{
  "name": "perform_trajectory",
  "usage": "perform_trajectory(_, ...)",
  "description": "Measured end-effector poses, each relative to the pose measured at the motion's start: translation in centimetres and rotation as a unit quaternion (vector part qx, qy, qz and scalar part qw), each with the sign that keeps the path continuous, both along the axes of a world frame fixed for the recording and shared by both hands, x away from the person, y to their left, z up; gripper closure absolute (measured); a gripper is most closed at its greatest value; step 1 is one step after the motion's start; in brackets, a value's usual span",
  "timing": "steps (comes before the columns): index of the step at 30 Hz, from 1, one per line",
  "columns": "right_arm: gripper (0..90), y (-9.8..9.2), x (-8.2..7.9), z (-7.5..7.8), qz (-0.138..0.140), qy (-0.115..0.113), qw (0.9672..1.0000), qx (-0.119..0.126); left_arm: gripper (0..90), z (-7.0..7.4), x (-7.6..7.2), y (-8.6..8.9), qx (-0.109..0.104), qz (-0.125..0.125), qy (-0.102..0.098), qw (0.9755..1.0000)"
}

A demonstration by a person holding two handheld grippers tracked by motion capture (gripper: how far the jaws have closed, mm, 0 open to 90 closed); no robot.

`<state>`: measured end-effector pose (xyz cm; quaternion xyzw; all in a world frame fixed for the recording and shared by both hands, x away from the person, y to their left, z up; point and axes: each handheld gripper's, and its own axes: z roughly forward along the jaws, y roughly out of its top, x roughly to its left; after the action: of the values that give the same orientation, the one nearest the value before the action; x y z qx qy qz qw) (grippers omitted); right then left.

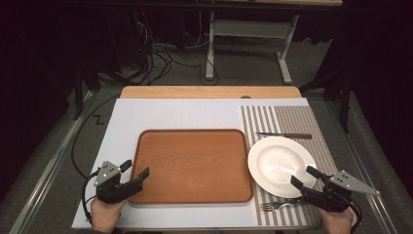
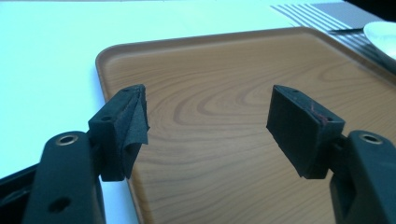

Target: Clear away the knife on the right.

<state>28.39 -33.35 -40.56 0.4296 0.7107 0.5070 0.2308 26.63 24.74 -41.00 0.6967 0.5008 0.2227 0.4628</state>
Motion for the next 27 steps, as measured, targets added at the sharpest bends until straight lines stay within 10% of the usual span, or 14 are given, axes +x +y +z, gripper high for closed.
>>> perform_trajectory(27, 27.8, -0.23, 0.32, 0.29, -0.012, -0.011, 0.9999, -0.004, 30.1, -0.03, 0.02, 0.13, -0.006, 0.002, 0.002, 1.0000)
